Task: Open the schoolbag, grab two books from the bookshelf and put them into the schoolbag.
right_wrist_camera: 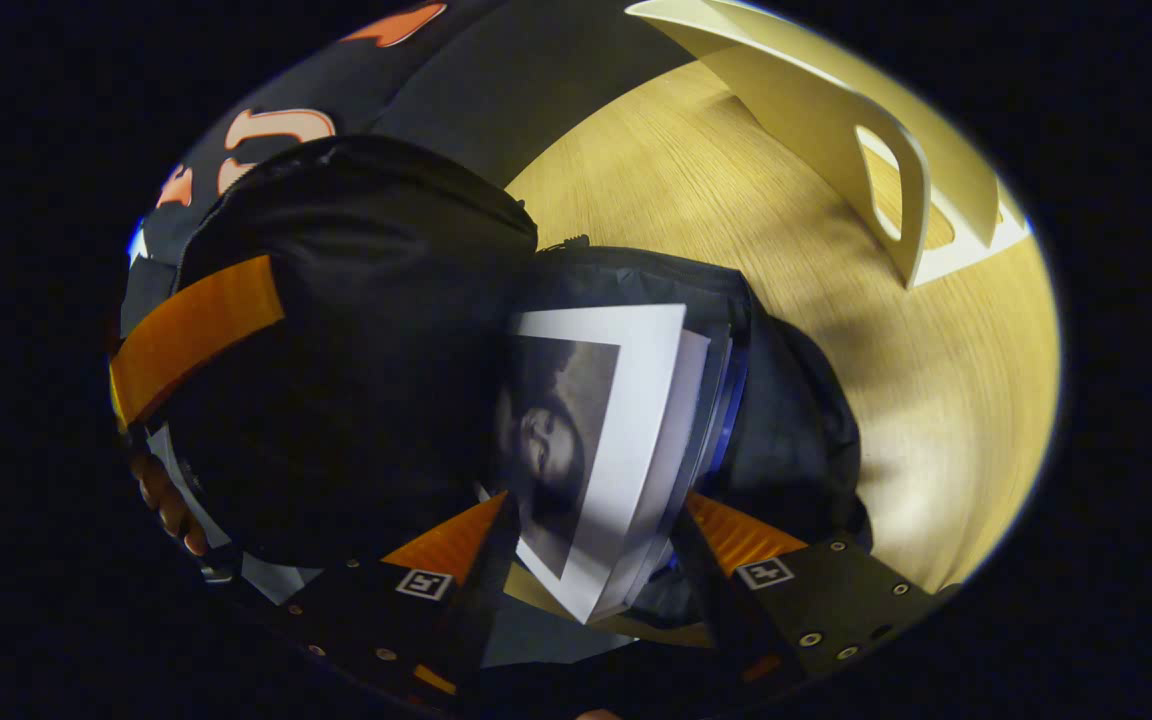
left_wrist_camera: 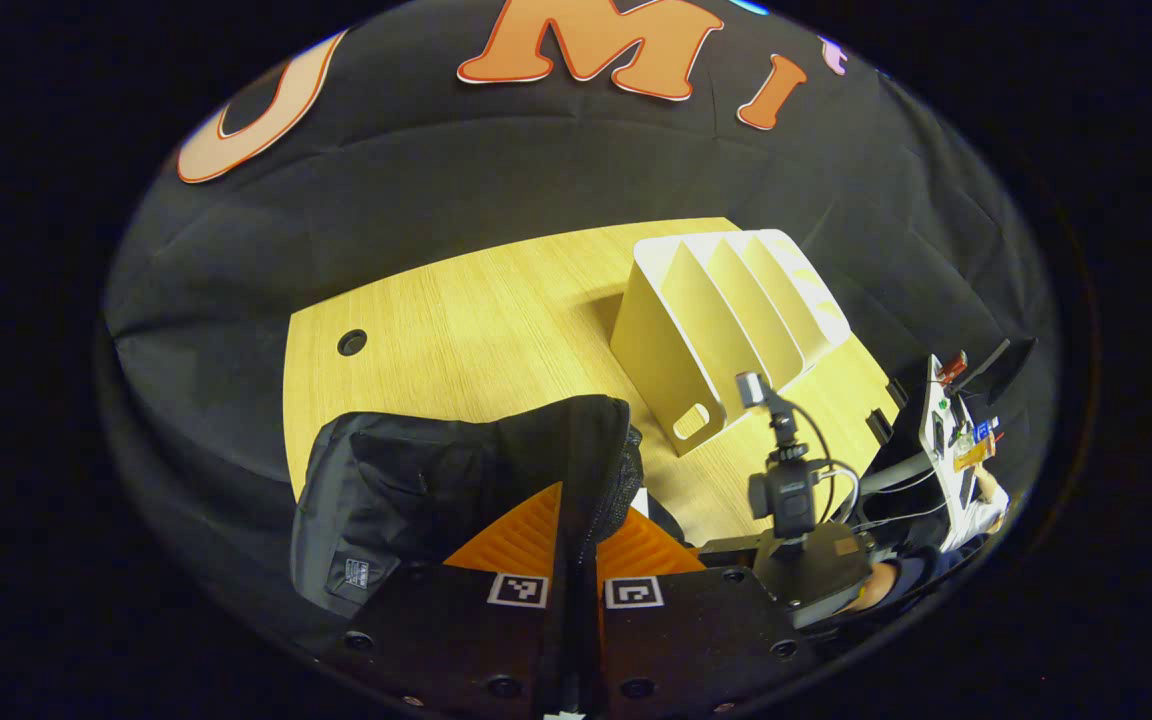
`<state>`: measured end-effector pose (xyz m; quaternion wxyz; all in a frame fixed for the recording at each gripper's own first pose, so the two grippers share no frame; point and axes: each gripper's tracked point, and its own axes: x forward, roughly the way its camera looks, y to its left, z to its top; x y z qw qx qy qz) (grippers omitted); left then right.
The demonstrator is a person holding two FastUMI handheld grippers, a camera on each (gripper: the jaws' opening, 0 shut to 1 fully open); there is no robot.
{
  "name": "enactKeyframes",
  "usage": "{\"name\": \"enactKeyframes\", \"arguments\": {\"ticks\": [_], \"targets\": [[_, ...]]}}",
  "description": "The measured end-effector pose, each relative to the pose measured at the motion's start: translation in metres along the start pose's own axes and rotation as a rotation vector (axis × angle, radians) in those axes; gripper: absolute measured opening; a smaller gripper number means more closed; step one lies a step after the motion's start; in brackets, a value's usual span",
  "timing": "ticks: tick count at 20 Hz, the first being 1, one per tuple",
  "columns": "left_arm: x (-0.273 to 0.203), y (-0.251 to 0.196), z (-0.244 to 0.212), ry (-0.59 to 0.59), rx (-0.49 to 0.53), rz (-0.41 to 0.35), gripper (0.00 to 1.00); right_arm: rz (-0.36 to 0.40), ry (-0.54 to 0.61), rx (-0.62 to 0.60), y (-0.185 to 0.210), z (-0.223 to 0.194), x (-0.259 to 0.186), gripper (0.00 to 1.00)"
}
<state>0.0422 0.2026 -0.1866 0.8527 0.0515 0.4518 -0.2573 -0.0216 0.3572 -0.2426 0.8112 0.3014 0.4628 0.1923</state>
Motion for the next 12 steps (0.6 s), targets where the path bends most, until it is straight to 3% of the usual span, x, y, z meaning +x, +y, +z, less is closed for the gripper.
{"name": "enactKeyframes", "arguments": {"ticks": [1,9,12], "targets": [[-0.001,0.001,-0.001,-0.007,0.006,0.009,0.07,-0.025,-0.006,-0.035,-0.005,0.001,-0.008,0.97],[0.002,-0.013,-0.022,-0.039,-0.024,0.118,0.09,-0.107,-0.11,-0.178,-0.05,0.034,-0.094,0.98],[0.003,-0.036,-0.03,-0.033,-0.058,0.13,0.19,-0.108,-0.171,-0.197,-0.062,0.054,-0.136,0.98]]}}
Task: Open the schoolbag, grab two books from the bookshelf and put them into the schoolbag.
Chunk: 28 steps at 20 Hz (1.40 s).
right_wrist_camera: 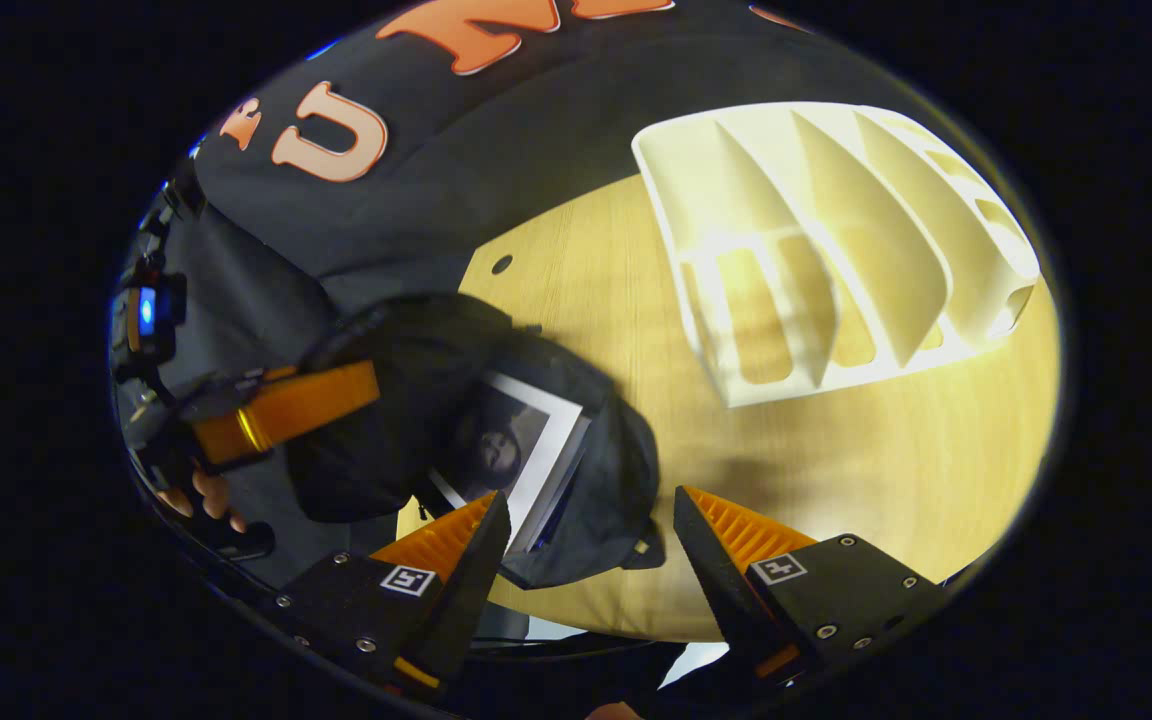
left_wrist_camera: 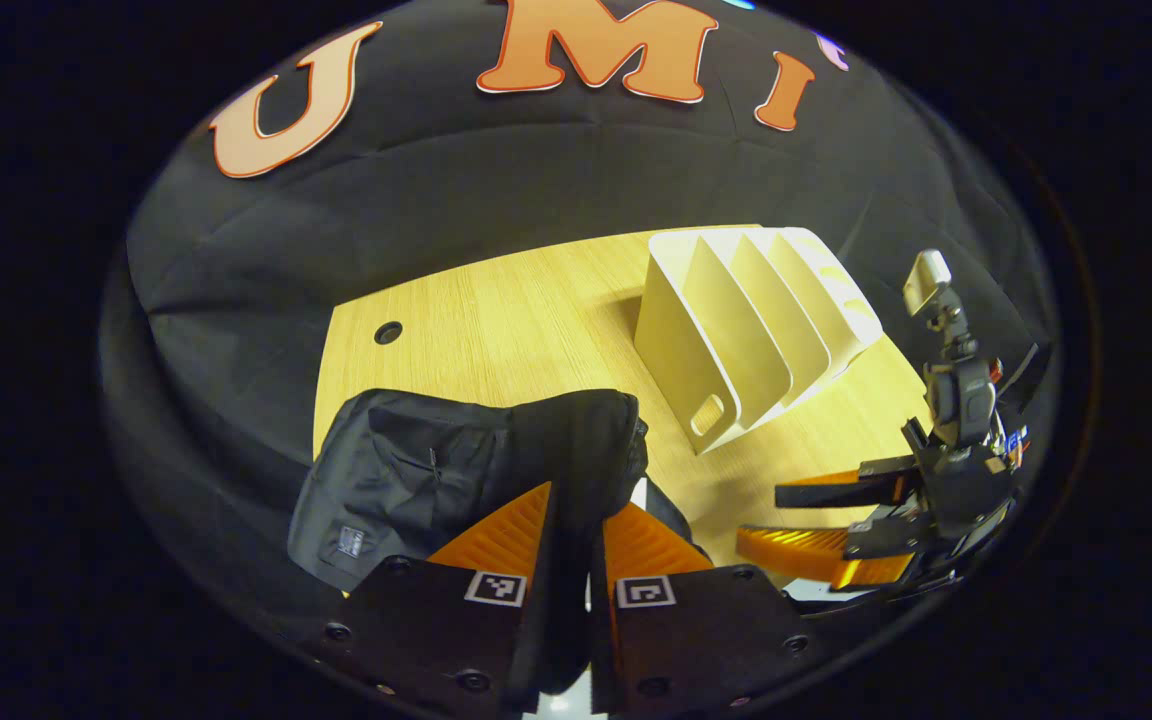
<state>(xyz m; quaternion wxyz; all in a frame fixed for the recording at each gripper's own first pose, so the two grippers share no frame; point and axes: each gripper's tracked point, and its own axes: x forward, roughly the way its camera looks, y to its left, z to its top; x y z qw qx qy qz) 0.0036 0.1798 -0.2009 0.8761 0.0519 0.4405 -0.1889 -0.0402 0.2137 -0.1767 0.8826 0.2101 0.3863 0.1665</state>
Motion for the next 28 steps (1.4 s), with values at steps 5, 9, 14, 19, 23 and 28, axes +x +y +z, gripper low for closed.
{"name": "enactKeyframes", "arguments": {"ticks": [5,9,14,19,23,28], "targets": [[0.001,-0.034,-0.005,-0.014,0.008,0.066,0.29,-0.07,-0.147,-0.045,-0.048,0.047,-0.054,0.98],[-0.002,-0.083,0.016,-0.091,0.029,0.049,0.58,-0.125,-0.257,-0.11,-0.08,0.085,-0.095,0.98],[-0.02,-0.146,0.065,-0.271,0.099,0.066,0.77,-0.212,-0.451,-0.248,-0.104,0.141,-0.149,0.98],[-0.064,-0.208,0.127,-0.556,0.074,0.127,0.88,-0.229,-0.586,-0.322,-0.127,0.167,-0.211,0.98],[-0.098,-0.234,0.155,-0.712,0.005,0.197,0.97,-0.214,-0.661,-0.391,-0.13,0.182,-0.242,0.98],[-0.135,-0.263,0.168,-0.871,-0.074,0.256,0.96,-0.21,-0.77,-0.521,-0.137,0.191,-0.283,0.98]]}}
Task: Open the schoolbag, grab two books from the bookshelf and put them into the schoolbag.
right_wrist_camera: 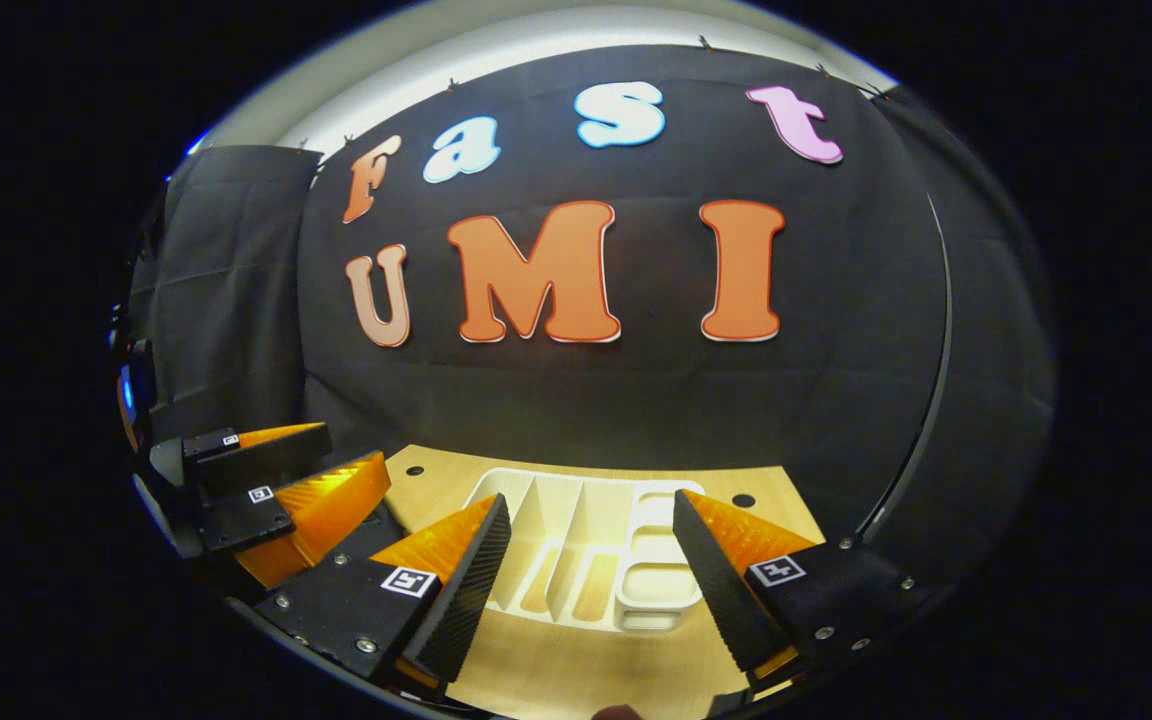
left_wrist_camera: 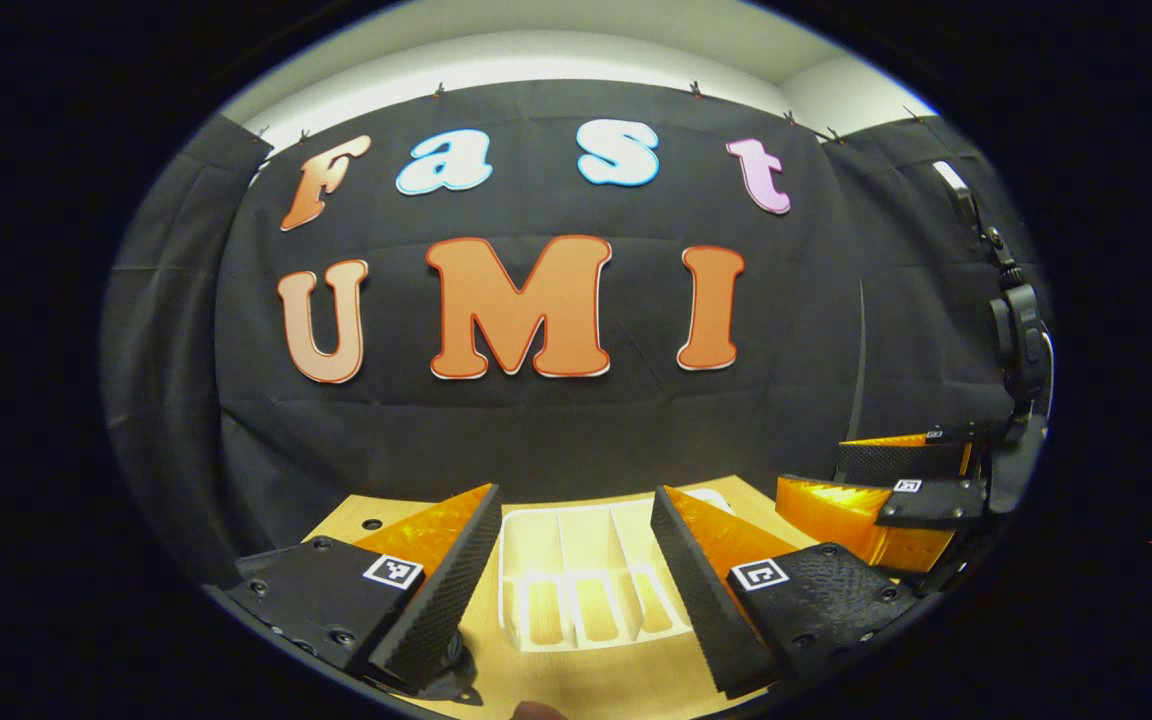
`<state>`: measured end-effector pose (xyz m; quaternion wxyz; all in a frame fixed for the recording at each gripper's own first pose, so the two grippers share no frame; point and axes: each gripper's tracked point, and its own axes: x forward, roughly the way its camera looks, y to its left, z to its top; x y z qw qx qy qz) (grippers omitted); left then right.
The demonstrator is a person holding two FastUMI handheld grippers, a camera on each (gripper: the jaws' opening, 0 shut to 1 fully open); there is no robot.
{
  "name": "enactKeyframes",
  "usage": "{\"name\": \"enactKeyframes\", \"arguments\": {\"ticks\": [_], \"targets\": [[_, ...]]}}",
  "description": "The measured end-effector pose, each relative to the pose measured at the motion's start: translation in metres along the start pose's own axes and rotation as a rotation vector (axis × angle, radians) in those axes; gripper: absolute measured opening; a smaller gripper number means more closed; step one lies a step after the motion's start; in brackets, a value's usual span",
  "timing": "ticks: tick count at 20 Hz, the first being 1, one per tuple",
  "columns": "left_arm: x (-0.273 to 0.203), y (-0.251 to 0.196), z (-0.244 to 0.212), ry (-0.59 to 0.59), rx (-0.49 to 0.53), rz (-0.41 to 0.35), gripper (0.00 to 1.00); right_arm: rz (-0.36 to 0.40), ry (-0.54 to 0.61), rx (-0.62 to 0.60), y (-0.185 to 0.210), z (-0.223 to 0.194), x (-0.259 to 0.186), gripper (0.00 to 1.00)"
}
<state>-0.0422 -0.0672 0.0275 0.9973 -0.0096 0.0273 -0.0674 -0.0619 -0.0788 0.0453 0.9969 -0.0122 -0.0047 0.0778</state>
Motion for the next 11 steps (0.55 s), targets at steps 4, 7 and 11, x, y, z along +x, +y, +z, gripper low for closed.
{"name": "enactKeyframes", "arguments": {"ticks": [4,7,11], "targets": [[-0.004,-0.009,0.016,-0.058,-0.004,0.038,0.96,-0.027,-0.068,-0.038,-0.016,0.019,-0.01,0.98],[-0.007,-0.002,0.029,-0.12,0.04,0.078,0.96,-0.044,-0.11,-0.045,-0.022,0.027,-0.013,0.97],[-0.005,-0.001,0.027,-0.14,0.013,0.093,0.96,-0.069,-0.11,-0.019,-0.03,0.025,-0.013,0.97]]}}
